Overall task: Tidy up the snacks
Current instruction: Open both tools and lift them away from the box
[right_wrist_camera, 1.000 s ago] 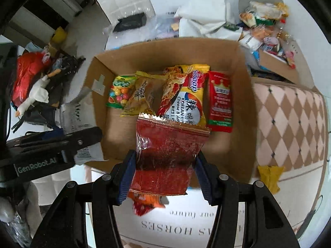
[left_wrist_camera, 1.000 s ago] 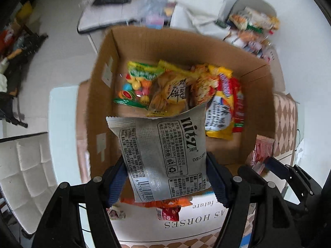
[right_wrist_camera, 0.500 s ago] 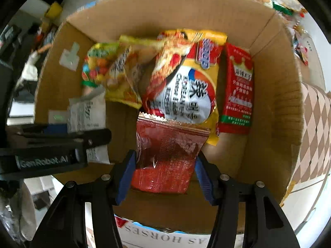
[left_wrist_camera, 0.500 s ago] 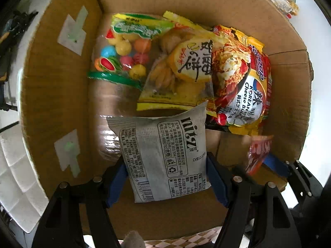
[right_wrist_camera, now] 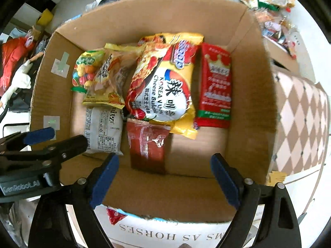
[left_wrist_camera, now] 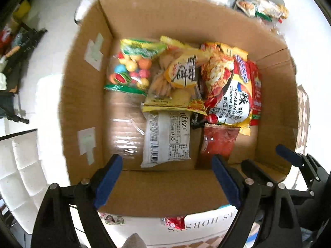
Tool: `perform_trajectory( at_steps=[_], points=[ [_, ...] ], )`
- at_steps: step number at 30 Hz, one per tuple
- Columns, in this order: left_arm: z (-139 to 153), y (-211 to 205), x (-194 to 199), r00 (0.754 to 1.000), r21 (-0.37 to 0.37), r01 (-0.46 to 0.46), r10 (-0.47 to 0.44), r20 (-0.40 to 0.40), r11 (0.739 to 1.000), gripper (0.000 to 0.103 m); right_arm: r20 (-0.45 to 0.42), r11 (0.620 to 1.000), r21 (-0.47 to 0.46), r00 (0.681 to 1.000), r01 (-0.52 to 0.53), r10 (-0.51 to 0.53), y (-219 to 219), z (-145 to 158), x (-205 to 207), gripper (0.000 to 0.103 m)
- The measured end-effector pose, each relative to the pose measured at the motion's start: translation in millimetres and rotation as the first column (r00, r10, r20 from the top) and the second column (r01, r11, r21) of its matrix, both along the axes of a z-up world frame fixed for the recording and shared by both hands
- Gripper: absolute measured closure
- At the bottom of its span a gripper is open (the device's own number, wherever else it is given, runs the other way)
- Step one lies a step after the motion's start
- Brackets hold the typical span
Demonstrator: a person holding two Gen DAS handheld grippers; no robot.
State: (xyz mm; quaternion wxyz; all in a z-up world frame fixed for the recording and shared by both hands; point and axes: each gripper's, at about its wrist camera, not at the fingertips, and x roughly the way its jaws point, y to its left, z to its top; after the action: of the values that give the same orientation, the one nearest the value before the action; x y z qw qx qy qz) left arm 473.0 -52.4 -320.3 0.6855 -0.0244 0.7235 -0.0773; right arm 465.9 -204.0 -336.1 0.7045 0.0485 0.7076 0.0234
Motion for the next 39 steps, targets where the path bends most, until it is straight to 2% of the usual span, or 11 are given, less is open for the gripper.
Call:
perform_trajectory(
  at_steps=[6,16,20,27,33,36,39],
  points=[
    [37,10,-25,0.988,0.027,-0.025,0.021,0.154,0.999,0.015,0.093,0.997,-0.056,0.995,0.047,-0.042,-13,28,-20,0.011],
    [87,15,-76,0.933,0.088,-0.040,0.006,0.360,0.995,0.015,0.238,0.993,-0.103,0.971,0.062,-0.036,-21,84,-66,0.011],
    [105,19,-94,0.914,0.093,-0.059,0.016,0.406,0.994,0.015,0.294,0.993,-0.105,0.956,0.054,-0.021,-18,109,-87,0.011],
    [130,34,-120,0.888,0.082,-0.103,0.054,0.457,0.991,0.015,0.336,0.998,-0.031,0.941,0.060,-0.046,-14,142,-120,0.011],
    [128,59,-143,0.883,0.083,-0.169,0.114,0.455,0.982,0.015,0.301,0.998,0.026,0.951,0.060,-0.065,-5,136,-141,0.011],
    [109,77,-151,0.897,0.101,-0.208,0.148,0.416,0.973,0.015,0.238,0.997,0.052,0.969,0.059,-0.069,7,112,-146,0.011],
    [78,98,-156,0.917,0.129,-0.246,0.188,0.352,0.961,0.015,0.165,0.995,0.079,0.983,0.065,-0.077,19,78,-148,0.011]
  ],
)
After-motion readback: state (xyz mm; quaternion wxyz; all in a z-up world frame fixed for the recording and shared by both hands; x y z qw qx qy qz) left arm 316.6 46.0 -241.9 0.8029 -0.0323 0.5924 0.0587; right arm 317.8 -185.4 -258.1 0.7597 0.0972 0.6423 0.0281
